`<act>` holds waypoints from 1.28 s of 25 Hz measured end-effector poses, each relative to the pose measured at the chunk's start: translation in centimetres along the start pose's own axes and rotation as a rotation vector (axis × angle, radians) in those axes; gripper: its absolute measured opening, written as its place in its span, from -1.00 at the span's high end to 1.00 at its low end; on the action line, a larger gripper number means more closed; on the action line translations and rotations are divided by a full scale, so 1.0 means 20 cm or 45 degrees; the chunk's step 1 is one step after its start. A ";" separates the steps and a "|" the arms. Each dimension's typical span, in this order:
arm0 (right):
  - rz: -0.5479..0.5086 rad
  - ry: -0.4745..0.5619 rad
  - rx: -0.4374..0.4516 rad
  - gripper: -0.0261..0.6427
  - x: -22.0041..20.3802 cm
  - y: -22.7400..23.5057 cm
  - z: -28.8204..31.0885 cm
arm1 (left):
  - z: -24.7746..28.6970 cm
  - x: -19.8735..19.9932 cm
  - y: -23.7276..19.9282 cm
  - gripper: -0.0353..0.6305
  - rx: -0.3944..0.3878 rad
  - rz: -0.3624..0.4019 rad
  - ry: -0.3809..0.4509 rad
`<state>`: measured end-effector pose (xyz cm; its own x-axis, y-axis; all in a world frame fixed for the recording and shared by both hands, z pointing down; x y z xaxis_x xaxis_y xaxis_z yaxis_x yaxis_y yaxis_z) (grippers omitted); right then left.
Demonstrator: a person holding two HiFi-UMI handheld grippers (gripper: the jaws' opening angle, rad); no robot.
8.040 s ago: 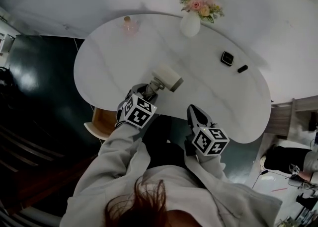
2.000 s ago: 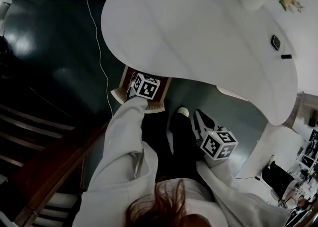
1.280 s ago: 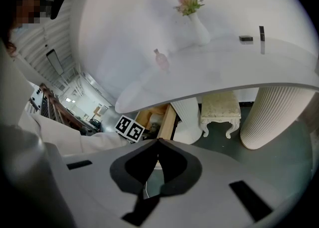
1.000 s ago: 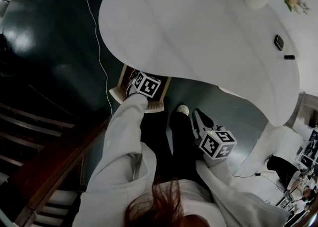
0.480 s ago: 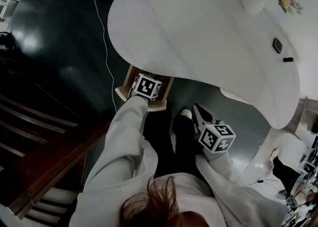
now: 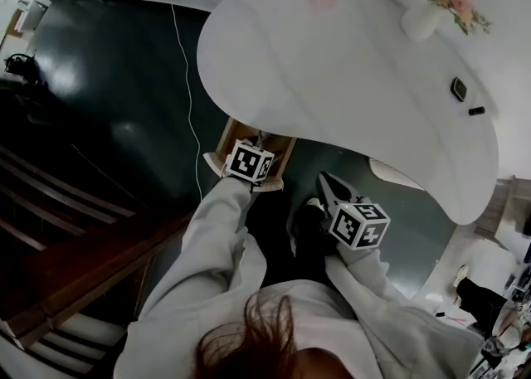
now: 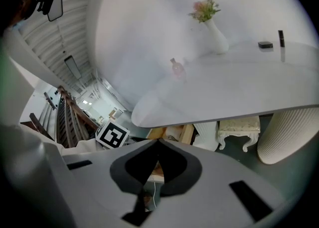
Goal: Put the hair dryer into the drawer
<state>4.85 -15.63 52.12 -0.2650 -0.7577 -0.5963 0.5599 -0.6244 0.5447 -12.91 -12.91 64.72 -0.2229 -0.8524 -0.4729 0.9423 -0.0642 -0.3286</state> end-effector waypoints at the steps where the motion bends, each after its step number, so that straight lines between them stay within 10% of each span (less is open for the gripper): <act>1: -0.005 -0.001 0.011 0.78 0.01 -0.01 0.00 | -0.02 -0.01 0.01 -0.06 -0.002 -0.012 0.008; 32: -0.139 -0.041 0.219 0.78 0.21 -0.30 0.22 | -0.65 -0.06 0.06 -0.05 0.008 -0.395 0.454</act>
<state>-3.14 -15.96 48.96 -0.3434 -0.6875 -0.6399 0.3848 -0.7244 0.5719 -14.65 -5.24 54.29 -0.5650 -0.5613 -0.6047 0.8189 -0.2919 -0.4942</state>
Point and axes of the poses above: the fingertips, and each gripper's own axes: z forward along the fingers, y to its right, x out of its top, the point moved 4 cm from there along -z, backward along the fingers, and after that the axes turned 1 degree about y, right-handed, at the moved point
